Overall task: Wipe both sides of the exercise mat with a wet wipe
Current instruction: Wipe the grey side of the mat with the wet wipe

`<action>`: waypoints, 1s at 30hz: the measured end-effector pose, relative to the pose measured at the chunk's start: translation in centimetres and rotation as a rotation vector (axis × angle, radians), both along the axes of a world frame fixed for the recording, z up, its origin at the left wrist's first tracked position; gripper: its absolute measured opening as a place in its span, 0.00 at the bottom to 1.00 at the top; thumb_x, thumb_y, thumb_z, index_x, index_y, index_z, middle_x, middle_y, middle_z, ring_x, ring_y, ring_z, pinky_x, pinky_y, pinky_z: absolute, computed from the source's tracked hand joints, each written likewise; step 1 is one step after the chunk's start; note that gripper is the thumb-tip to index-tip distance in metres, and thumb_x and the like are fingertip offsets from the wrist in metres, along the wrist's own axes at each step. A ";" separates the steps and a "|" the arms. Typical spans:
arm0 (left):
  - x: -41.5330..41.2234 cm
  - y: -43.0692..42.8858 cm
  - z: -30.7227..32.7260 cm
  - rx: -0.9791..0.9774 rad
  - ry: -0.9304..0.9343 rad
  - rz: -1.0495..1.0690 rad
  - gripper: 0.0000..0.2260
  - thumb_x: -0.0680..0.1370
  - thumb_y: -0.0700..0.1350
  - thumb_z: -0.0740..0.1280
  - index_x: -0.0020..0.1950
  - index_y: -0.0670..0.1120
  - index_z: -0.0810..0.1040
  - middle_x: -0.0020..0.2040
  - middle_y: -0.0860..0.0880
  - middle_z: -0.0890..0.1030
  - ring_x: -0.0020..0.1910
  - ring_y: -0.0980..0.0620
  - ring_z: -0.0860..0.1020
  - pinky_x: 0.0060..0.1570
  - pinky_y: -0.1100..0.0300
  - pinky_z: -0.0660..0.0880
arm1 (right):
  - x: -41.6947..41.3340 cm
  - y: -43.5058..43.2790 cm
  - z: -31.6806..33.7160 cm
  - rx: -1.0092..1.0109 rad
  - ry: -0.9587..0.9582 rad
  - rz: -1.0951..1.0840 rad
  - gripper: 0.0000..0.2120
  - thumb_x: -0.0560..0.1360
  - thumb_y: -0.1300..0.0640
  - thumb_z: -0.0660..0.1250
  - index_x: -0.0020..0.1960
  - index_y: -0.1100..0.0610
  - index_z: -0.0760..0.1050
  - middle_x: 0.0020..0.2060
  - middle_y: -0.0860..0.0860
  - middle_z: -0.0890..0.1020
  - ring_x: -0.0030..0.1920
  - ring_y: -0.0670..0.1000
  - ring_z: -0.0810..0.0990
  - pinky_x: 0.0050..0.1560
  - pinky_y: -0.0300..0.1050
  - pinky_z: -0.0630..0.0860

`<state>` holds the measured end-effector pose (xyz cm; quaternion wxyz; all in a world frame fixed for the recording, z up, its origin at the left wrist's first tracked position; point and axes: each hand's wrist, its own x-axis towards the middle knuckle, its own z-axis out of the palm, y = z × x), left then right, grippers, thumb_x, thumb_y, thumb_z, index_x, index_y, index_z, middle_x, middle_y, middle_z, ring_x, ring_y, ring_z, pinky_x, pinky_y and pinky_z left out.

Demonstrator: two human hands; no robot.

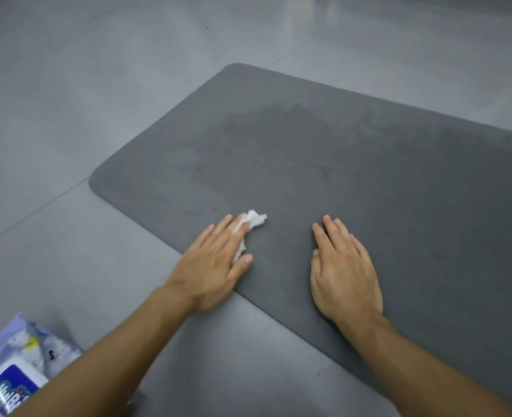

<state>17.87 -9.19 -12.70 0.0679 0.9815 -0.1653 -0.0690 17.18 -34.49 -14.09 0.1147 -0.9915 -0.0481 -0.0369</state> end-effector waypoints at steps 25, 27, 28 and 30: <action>4.5 6.2 0.3 -0.072 0.070 0.211 0.38 0.75 0.71 0.36 0.83 0.56 0.44 0.84 0.57 0.48 0.81 0.59 0.44 0.79 0.59 0.42 | 0.1 0.0 0.0 -0.033 -0.008 -0.013 0.27 0.82 0.50 0.47 0.78 0.56 0.66 0.78 0.52 0.66 0.79 0.52 0.62 0.78 0.51 0.62; 6.4 7.0 0.3 -0.077 0.080 0.300 0.41 0.75 0.72 0.36 0.84 0.53 0.47 0.84 0.55 0.49 0.82 0.57 0.45 0.80 0.55 0.45 | 0.0 0.0 0.0 -0.029 -0.002 -0.017 0.27 0.82 0.50 0.47 0.78 0.55 0.65 0.79 0.52 0.65 0.79 0.51 0.60 0.78 0.51 0.61; 6.7 6.8 0.2 -0.088 0.076 0.308 0.41 0.75 0.72 0.37 0.84 0.53 0.47 0.84 0.55 0.48 0.82 0.57 0.45 0.81 0.53 0.46 | 0.1 0.1 0.0 -0.031 -0.001 -0.018 0.27 0.82 0.50 0.47 0.79 0.55 0.65 0.79 0.51 0.64 0.79 0.51 0.60 0.78 0.51 0.60; 6.1 5.2 0.1 -0.113 0.051 0.213 0.37 0.78 0.70 0.39 0.84 0.55 0.44 0.84 0.57 0.46 0.82 0.59 0.43 0.81 0.52 0.46 | 0.1 0.1 0.0 -0.025 -0.002 -0.020 0.27 0.82 0.50 0.48 0.78 0.55 0.65 0.79 0.52 0.65 0.79 0.51 0.60 0.78 0.51 0.61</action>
